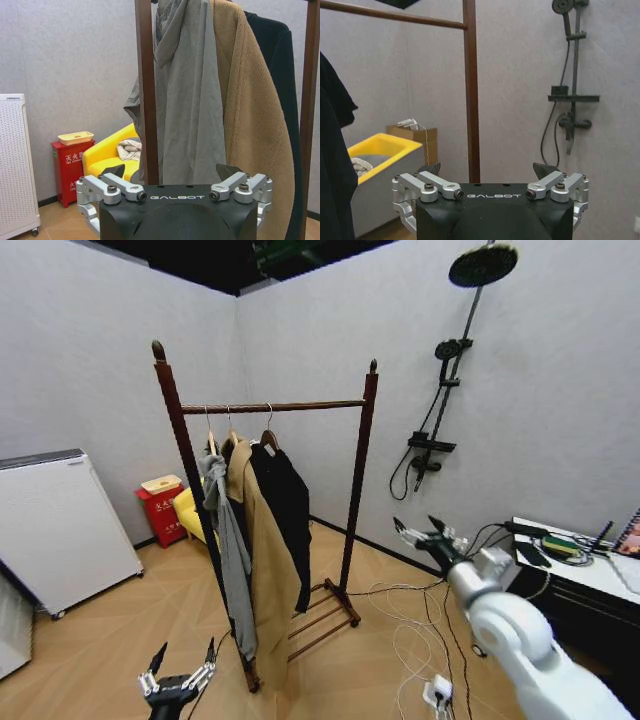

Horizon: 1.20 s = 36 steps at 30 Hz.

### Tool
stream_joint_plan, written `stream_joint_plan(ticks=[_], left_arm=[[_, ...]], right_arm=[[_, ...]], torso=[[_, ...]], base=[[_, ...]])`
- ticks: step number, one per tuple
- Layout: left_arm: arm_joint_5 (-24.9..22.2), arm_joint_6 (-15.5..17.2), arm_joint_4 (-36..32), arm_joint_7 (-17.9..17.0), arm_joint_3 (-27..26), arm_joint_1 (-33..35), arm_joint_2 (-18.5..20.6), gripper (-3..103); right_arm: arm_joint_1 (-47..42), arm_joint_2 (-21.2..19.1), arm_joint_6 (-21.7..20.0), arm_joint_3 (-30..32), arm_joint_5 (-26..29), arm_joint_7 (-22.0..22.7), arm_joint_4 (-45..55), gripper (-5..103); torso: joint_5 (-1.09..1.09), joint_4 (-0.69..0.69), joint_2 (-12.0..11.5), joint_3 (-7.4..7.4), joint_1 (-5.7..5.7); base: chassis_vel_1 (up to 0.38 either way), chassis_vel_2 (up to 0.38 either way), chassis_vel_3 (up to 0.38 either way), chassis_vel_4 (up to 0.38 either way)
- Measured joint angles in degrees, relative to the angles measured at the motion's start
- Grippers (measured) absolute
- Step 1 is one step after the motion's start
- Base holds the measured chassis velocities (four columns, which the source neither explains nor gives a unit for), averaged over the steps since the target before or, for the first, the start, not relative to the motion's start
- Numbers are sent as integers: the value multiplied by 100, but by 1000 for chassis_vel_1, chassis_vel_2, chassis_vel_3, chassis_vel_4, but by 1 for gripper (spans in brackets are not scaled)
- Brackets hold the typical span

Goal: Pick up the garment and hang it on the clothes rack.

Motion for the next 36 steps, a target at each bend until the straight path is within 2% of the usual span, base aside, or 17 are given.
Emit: stream_joint_plan(ticks=[1, 2, 4, 5, 7, 8, 10, 14, 36], left_arm=[[0, 0, 0, 0, -1, 0, 1, 100], [0, 0, 0, 0, -1, 0, 1, 100], [0, 0, -1, -3, -1, 0, -1, 100], [0, 0, -1, -3, -1, 0, -1, 100], [0, 0, 0, -1, 0, 0, 0, 100], [0, 0, 0, -1, 0, 0, 0, 100], [0, 0, 0, -1, 0, 0, 0, 100], [0, 0, 0, -1, -1, 0, 0, 100], [0, 0, 0, -1, 0, 0, 0, 100]], right_arm=[[-399, 232, 31, 110, -97, 33, 161, 100], [-399, 232, 31, 110, -97, 33, 161, 100], [-1109, 637, 134, 186, -306, 96, 489, 100], [-1109, 637, 134, 186, -306, 96, 489, 100], [-1638, 1014, 230, 186, -439, 154, 796, 100], [-1638, 1014, 230, 186, -439, 154, 796, 100], [-1996, 1268, 375, 142, -673, 116, 1034, 100], [-2088, 1345, 473, 107, -804, 28, 1097, 100], [-2000, 1321, 477, 62, -793, 14, 1054, 100]], torso=[[0, 1, 0, 0, 0], [0, 1, 0, 0, 0], [0, 2, 0, 0, 0], [0, 2, 0, 0, 0], [-1, 1, 0, 0, 0], [-1, 1, 0, 0, 0], [-2, 1, 0, 0, 0], [0, 3, -1, 1, 2], [0, 1, -1, 1, 2]], base=[[0, 0, 0, 0], [0, 0, 0, 0], [0, 0, 0, 0], [0, 0, 0, 0], [0, 0, 0, 0], [0, 0, 0, 0], [0, 0, 0, 0], [0, 0, 0, 0], [-6, -13, -8, -8]])
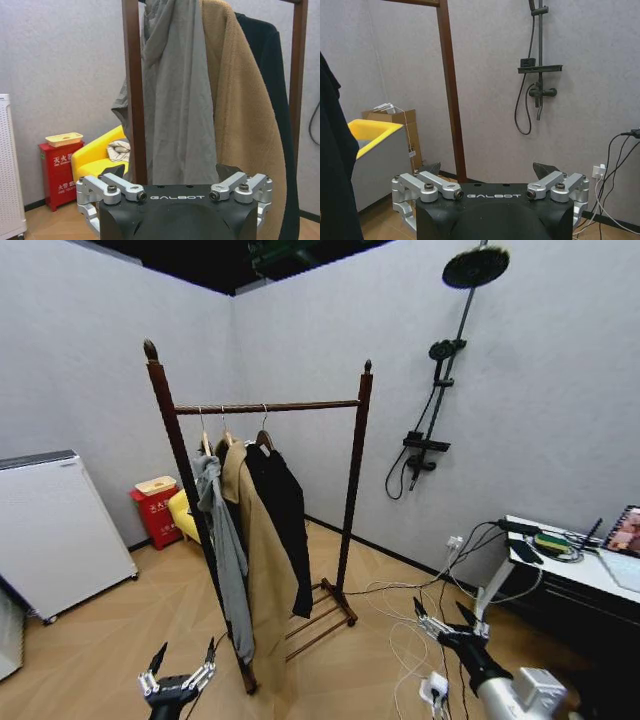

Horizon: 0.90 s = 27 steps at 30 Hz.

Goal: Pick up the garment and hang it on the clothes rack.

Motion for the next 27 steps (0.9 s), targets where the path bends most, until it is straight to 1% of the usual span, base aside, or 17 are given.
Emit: stream_joint_plan(ticks=[12, 27], left_arm=[[0, 0, 0, 0, 0, 1, 0, 100], [0, 0, 0, 0, 0, 0, 0, 100]], right_arm=[[11, -4, -2, -5, 7, 0, -7, 100], [16, -4, -8, -9, 10, 1, -13, 100]], torso=[[0, 0, 0, 0, 0], [0, 0, 0, 0, 0]], base=[[-92, -82, -83, -89], [-121, -125, -129, -125]])
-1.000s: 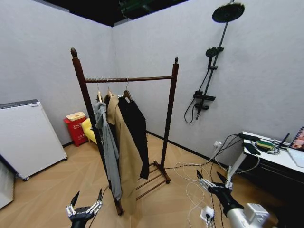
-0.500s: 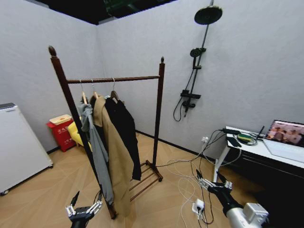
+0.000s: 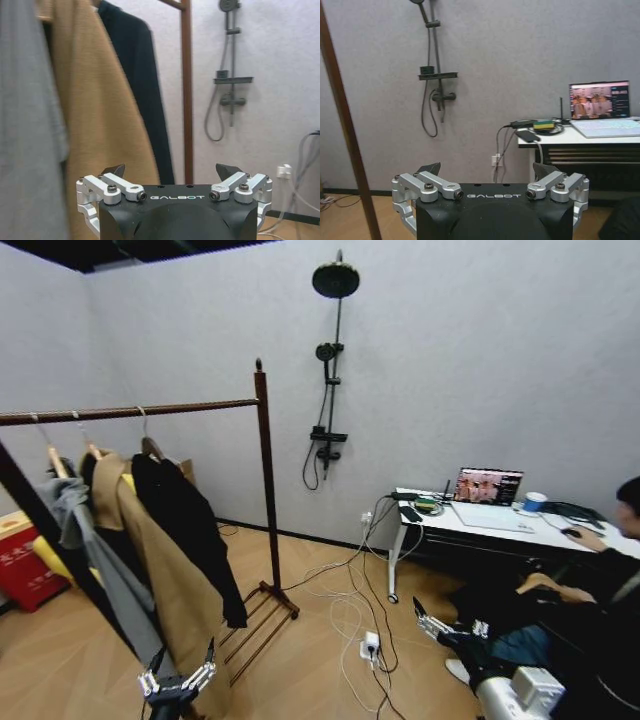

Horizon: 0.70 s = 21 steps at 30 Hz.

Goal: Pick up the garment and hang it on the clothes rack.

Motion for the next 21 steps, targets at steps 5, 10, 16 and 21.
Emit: stream_joint_plan(ticks=[5, 10, 16, 21], left_arm=[[0, 0, 0, 0, 0, 0, 0, 100], [0, 0, 0, 0, 0, 0, 0, 100], [0, 0, 0, 0, 0, 0, 0, 100], [0, 0, 0, 0, 0, 0, 0, 100]], right_arm=[[0, 0, -1, 0, 0, 0, 0, 100], [1, -1, -2, 0, 0, 0, 0, 100], [2, -1, -2, 0, 0, 0, 0, 100], [2, -1, -2, 0, 0, 0, 0, 100]], torso=[[0, 0, 0, 0, 0], [0, 0, 0, 0, 0], [0, 0, 0, 0, 0], [0, 0, 0, 0, 0]], base=[[-119, -138, -135, -125], [-110, -125, -126, -136], [-127, -129, -126, -112], [-129, -129, -119, -114]])
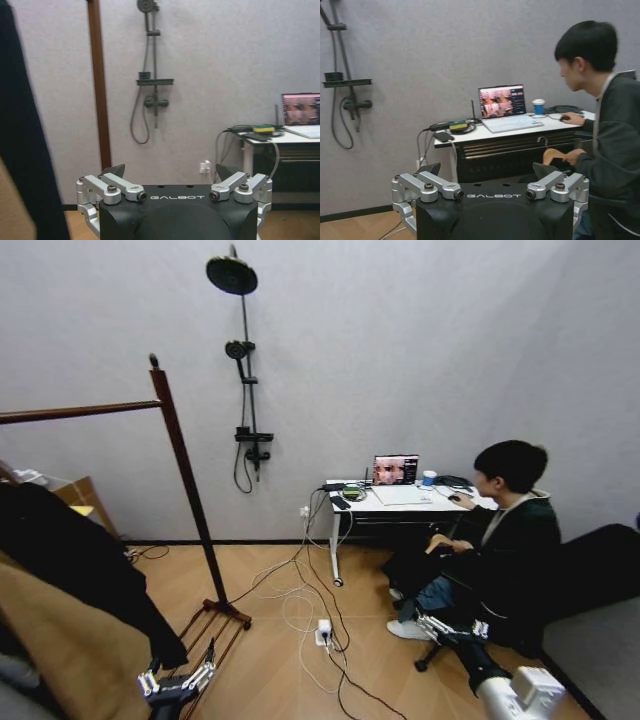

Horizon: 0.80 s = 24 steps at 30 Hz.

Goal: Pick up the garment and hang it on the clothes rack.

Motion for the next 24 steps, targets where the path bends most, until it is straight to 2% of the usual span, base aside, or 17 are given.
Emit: stream_joint_plan(ticks=[11, 24], left_arm=[[0, 0, 0, 1, 1, 0, 0, 100], [0, 0, 0, 1, 0, 0, 0, 100]], right_arm=[[0, 0, 0, 0, 0, 0, 0, 100], [1, 0, 0, 0, 0, 0, -1, 100]], torso=[[0, -1, 0, 0, -1], [-1, 1, 0, 0, 1]], base=[[-100, -102, -102, -101], [32, -8, -24, 9]])
